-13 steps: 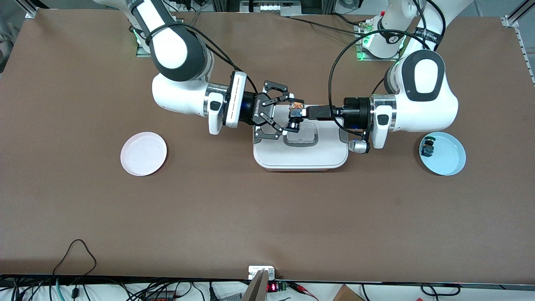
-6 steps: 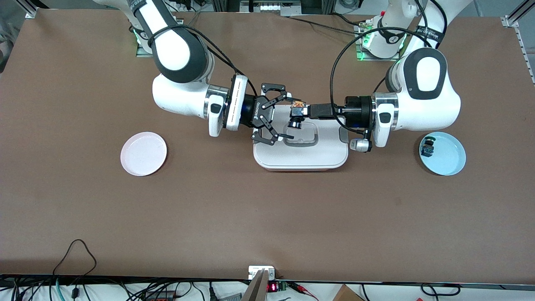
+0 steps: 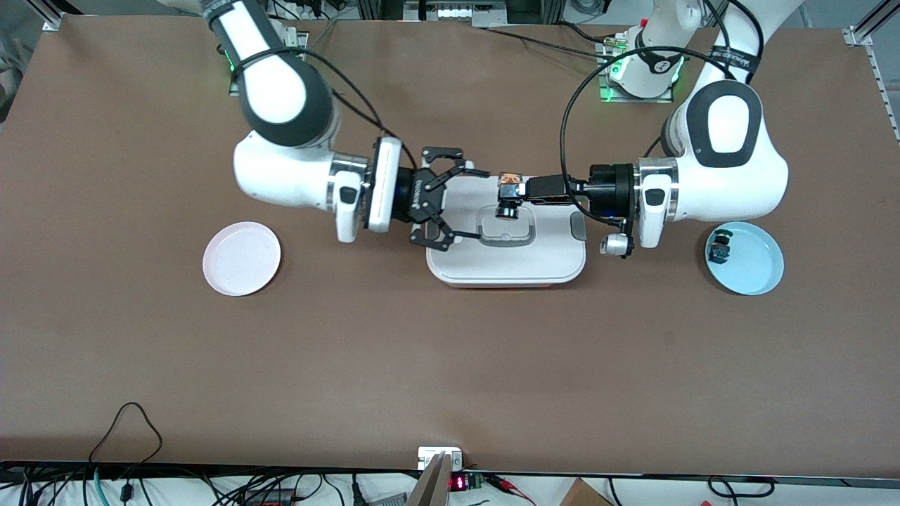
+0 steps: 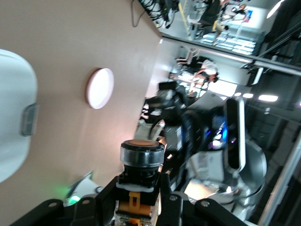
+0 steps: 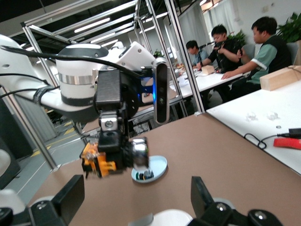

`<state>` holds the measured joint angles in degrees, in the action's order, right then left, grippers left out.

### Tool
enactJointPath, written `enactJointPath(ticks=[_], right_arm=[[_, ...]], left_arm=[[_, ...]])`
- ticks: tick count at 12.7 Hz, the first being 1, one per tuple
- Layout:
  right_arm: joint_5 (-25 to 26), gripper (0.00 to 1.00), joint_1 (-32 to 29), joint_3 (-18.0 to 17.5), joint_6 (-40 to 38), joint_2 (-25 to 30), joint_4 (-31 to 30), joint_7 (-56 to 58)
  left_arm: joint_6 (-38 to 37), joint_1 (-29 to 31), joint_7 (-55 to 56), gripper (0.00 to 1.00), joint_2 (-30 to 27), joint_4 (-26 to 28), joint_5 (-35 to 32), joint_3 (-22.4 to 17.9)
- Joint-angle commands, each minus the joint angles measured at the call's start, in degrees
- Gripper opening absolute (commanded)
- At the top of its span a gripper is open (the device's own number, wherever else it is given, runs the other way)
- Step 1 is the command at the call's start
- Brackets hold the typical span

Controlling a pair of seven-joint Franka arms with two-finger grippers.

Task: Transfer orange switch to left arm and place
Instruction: 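Grasp the switch with the left gripper and open the right gripper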

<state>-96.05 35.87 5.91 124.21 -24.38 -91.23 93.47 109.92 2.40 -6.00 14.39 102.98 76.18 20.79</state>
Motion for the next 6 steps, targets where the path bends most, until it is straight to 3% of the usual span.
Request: enactJointPath(ticks=[1,4,6], right_arm=[[5.3,1.00,-4.0,-0.5,-4.6,0.9,0.2,-2.4],[5.7,1.00,-6.9,-0.5,-10.4,2.4,-1.7,-2.3],[5.7,1.00,-7.6,-0.4,-10.4,6.3,-7.0,0.3]], left_arm=[[-4.5,2.0,-0.8,0.06,-1.3,-1.2,-10.3,-0.2],[-11.9,5.1,-3.3,0.06,-1.2,-5.1,-27.9,0.0],[-15.3,7.9,-10.0,0.06,-1.1,-5.3,-37.5,0.0]])
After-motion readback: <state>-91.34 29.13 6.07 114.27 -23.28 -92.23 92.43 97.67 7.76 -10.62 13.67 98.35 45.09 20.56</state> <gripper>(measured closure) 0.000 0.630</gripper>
